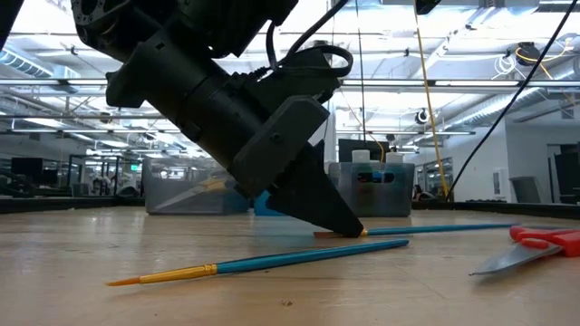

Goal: Pick & Place Paint Supplies
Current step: Put the blue paint brush into the blue bin

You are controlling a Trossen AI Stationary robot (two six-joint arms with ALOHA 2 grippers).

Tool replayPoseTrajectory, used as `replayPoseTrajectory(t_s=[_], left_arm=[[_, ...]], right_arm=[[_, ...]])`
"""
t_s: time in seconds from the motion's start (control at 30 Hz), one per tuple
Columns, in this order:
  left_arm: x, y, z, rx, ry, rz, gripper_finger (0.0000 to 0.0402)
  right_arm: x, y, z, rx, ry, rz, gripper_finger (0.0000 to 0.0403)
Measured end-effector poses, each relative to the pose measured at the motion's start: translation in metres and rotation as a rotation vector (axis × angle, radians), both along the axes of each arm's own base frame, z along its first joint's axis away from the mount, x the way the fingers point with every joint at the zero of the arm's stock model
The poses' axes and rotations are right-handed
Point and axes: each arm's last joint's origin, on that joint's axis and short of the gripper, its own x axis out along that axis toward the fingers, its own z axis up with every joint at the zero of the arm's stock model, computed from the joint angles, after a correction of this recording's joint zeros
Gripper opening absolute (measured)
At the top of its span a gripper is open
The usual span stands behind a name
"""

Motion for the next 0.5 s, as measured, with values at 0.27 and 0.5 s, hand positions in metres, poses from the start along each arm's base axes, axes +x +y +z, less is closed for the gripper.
replayPoseTrajectory(t_s=[0.27,0.5], left_arm=[[0.002,0.009,0.001,-0.007,-0.016,0.089,0.0006],[-0.001,0.014,0.017,0.036,-0.022,0.131,0.0002]], right_arm=[[0.0,0.0,0.0,0.0,0.0,0.0,0.013],[0.0,0.0,0.0,0.0,0.001,0.0,0.013]])
